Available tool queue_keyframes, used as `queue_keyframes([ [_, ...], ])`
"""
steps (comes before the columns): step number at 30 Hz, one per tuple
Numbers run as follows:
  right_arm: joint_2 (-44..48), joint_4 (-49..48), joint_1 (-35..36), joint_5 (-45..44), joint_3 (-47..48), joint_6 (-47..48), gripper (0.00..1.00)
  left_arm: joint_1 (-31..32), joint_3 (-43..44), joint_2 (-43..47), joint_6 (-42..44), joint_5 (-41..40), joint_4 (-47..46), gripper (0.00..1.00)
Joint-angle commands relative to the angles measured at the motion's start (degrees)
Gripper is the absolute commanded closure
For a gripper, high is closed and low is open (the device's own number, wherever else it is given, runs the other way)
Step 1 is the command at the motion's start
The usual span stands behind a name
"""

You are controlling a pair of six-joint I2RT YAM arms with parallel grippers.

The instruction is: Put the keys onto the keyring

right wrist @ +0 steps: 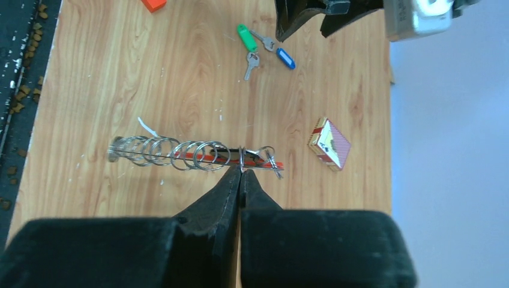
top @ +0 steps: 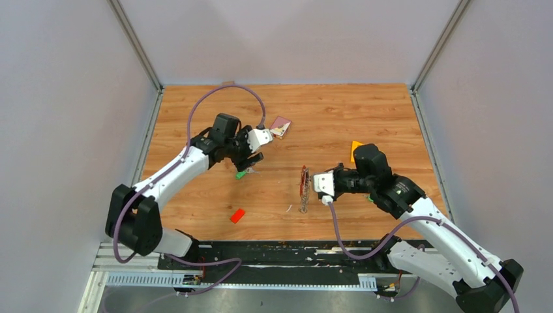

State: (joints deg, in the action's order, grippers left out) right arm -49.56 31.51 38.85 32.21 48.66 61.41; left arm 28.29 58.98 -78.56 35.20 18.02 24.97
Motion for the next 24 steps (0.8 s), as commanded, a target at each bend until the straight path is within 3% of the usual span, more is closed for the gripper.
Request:
queue_keyframes([
  [1,0.3,-0.6,-0.7,3.1,-0.9,-4.2,1.0,-2.9,2.0,-4.8,5.1,-0.8,10.4,0.25],
  [7,0.5,-1.6,-1.8,3.5,-2.4,-5.3,1.0,-4.4,-0.2,-8.5,17.2,0.2,7.9,0.3],
  [13,-0.6,-1.7,-2.0,3.5,-2.8,-5.4,1.0,-5.5,6.6,-18.8,27.4,3.1,13.5,0.37],
  [24,-1.2,-1.8,-2.2,3.2,-3.8,-5.2,1.0,-5.6,11.3,-25.2,35.6,3.9,16.4,0.48],
])
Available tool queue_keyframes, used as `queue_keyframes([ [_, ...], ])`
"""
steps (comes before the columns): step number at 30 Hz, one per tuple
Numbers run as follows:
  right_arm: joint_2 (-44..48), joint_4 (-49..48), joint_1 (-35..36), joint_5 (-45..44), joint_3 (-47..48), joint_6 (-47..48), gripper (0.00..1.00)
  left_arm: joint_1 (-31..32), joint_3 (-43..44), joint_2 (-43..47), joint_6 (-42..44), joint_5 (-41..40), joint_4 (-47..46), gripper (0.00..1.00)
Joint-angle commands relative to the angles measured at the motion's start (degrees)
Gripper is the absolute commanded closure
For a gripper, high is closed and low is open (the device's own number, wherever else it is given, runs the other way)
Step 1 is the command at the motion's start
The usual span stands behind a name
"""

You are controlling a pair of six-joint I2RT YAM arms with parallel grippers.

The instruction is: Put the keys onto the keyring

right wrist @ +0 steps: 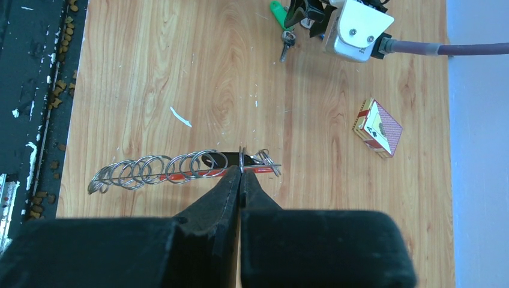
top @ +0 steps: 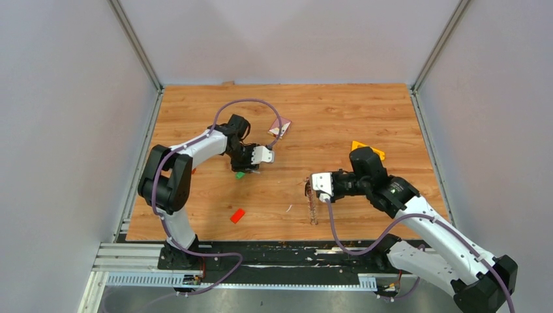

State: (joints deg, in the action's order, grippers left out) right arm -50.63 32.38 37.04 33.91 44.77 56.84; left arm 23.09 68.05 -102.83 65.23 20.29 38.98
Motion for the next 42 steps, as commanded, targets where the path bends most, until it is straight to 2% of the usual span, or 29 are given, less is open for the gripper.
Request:
queue_keyframes([
  [1,-0.2,-2.7,-0.4,1.5,0.0,-0.7,1.0,-0.4,2.8,-1.3,6.0,1.7,3.3,0.5],
  [7,-0.4,-2.6,-0.3,1.5,0.0,-0.6,1.0,-0.8,3.2,-2.0,10.1,2.8,6.1,0.53],
  [32,-1.6,-2.5,-0.4,1.3,-0.1,-1.0,1.0,-1.3,5.5,-4.1,10.2,2.3,7.0,0.85],
  [42,-2.1,-2.4,-0.4,1.3,0.0,-1.1,1.0,-1.6,5.6,-3.3,9.4,1.6,6.6,0.82],
])
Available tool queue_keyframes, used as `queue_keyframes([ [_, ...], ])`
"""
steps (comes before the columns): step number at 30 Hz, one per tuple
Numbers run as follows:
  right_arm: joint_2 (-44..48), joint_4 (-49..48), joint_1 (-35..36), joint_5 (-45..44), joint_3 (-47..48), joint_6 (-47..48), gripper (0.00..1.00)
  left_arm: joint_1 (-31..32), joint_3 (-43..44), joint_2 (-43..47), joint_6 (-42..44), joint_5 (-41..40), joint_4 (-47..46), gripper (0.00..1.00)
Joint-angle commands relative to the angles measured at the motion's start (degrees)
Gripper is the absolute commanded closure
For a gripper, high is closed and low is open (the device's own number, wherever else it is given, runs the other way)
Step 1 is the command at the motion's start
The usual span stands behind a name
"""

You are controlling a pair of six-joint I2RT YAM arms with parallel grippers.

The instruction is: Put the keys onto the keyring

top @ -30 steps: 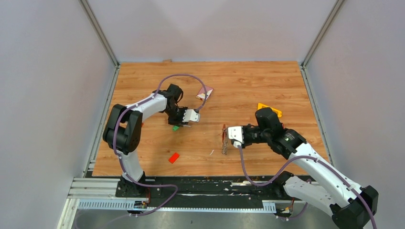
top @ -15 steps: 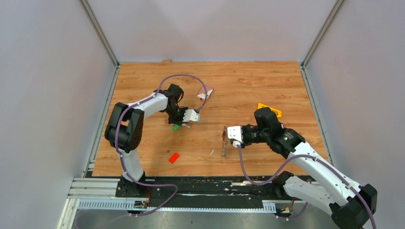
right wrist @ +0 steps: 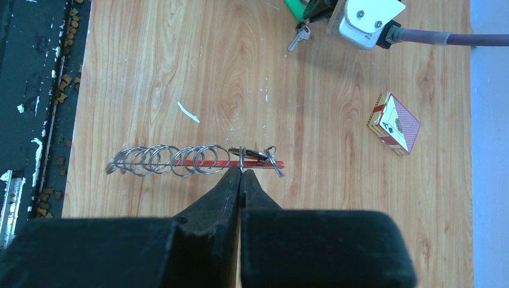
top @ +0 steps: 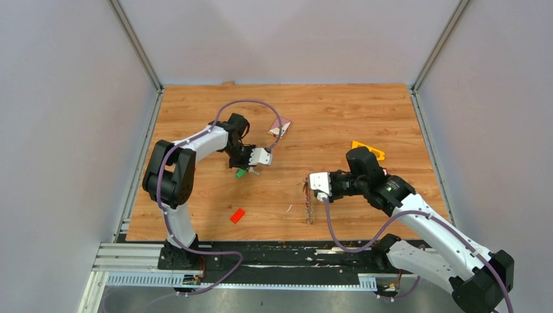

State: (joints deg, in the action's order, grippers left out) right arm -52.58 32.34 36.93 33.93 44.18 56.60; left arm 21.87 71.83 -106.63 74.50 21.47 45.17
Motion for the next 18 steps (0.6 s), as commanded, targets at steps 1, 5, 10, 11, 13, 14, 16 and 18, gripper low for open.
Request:
queue_keyframes([
  [1,-0.2,-2.4,-0.2,1.3,0.6,-0.9,1.0,-0.5,1.9,0.4,0.1,0.4,0.3,0.81],
  [5,-0.3,-2.3,-0.2,1.2,0.6,-0.9,1.0,-0.5,1.8,-0.1,0.1,0.7,0.1,0.78],
  [10,-0.5,-2.3,-0.2,1.1,0.6,-0.9,1.0,-0.4,2.0,-0.4,-0.2,1.7,-0.3,0.76],
  [11,-0.6,-2.3,-0.3,1.1,0.6,-0.9,1.0,-0.4,2.0,-0.5,-0.2,1.8,-0.3,0.76],
  [13,-0.5,-2.3,-0.3,1.1,0.6,-0.9,1.0,-0.5,2.2,-0.8,-0.3,1.9,-0.4,0.76],
  [14,-0.5,-2.3,-0.2,1.0,0.6,-0.9,1.0,-0.4,2.3,-1.1,-0.4,1.9,-0.3,0.76],
  [16,-0.6,-2.3,-0.3,1.0,0.6,-0.9,1.0,-0.4,2.3,-1.5,-0.3,2.0,-0.2,0.76],
  [18,-0.6,-2.2,-0.2,1.0,0.6,-0.9,1.0,-0.4,2.3,-1.7,-0.4,1.8,-0.2,0.77],
])
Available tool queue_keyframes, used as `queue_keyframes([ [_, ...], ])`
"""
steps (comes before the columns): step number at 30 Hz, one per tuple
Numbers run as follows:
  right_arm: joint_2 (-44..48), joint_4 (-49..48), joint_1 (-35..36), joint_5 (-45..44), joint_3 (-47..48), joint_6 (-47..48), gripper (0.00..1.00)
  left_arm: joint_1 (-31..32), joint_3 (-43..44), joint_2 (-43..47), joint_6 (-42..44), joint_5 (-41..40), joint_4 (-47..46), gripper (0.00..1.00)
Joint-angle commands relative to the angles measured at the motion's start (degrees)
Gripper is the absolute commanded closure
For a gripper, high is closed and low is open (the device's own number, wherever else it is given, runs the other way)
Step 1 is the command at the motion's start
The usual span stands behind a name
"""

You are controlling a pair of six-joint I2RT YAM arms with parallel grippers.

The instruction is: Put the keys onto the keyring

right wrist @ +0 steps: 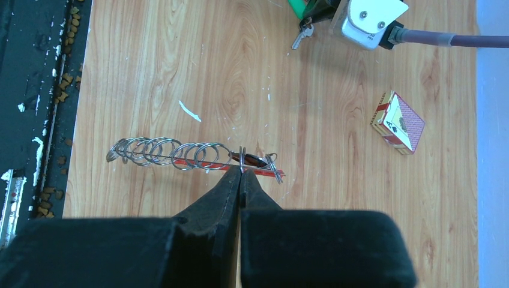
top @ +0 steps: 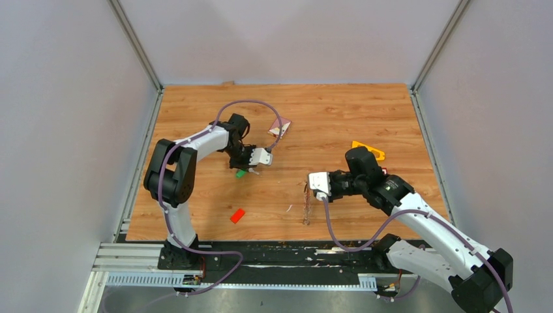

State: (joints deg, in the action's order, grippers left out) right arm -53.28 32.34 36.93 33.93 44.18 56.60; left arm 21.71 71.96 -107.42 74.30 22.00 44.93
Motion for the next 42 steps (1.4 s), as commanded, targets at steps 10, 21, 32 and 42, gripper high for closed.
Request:
queue_keyframes([
  [10,-0.1,-2.2,-0.2,1.0,0.6,-1.0,1.0,-0.3,3.1,-0.7,-0.3,1.3,0.9,0.83],
  [21,-0.1,-2.1,-0.2,1.3,0.8,-1.1,1.0,-0.2,3.5,1.6,-1.0,3.2,2.2,1.0],
  [32,-1.3,-2.2,-0.1,4.9,3.7,-0.5,1.0,-0.2,-2.8,16.2,-8.1,15.9,-3.1,1.0],
  [42,-5.1,-6.7,0.4,9.0,6.2,1.4,1.0,7.9,-12.3,33.0,-23.8,25.5,-23.0,1.0],
])
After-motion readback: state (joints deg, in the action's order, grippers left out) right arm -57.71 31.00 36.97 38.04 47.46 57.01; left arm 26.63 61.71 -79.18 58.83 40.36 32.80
